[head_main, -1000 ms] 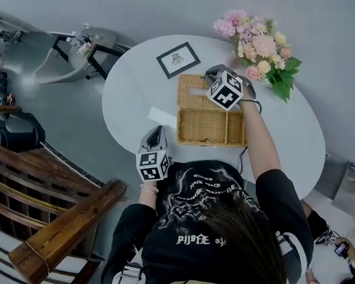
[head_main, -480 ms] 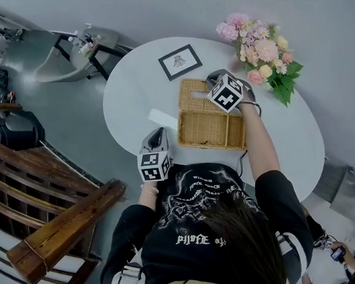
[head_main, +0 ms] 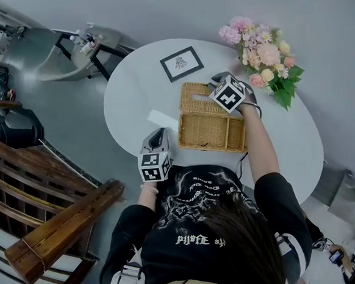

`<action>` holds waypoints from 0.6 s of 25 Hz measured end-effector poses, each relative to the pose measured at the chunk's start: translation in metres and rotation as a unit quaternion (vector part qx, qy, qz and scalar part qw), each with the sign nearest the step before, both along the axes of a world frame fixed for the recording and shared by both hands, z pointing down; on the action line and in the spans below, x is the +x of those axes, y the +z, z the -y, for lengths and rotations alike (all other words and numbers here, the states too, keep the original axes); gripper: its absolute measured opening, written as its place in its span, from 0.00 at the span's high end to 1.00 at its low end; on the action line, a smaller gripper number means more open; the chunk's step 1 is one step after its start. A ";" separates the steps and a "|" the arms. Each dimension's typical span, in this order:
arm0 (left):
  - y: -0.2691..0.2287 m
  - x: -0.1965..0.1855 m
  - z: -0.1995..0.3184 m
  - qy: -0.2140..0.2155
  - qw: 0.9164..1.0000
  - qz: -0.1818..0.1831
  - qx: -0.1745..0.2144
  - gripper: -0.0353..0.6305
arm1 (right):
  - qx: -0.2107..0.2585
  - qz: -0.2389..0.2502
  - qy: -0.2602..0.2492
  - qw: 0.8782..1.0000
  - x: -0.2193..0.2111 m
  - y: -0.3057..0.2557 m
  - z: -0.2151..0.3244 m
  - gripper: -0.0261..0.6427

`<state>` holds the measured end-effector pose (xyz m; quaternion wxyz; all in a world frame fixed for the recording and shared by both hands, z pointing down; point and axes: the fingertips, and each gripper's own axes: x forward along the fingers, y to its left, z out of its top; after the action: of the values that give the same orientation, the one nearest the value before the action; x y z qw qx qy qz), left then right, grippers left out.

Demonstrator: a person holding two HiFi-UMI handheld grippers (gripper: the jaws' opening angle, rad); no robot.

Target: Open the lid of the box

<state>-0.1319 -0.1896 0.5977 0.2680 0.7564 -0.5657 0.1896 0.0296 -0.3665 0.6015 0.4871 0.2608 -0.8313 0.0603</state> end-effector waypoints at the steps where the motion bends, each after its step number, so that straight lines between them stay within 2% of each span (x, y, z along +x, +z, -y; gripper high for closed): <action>1: 0.000 0.000 0.001 -0.001 1.000 -0.001 0.001 0.91 | 0.003 0.002 0.005 1.000 0.002 -0.003 0.002 0.82; 9: -0.008 0.002 -0.001 0.006 1.000 -0.006 0.014 0.91 | 0.053 0.051 0.039 0.997 0.002 -0.045 -0.002 0.82; 15: -0.016 0.004 -0.005 0.013 0.999 -0.013 0.029 0.91 | 0.091 0.061 0.058 0.992 0.007 -0.065 -0.019 0.82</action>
<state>-0.1281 -0.1848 0.5820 0.2504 0.7737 -0.5575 0.1669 0.0369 -0.3472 0.5364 0.4058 0.3475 -0.8448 0.0287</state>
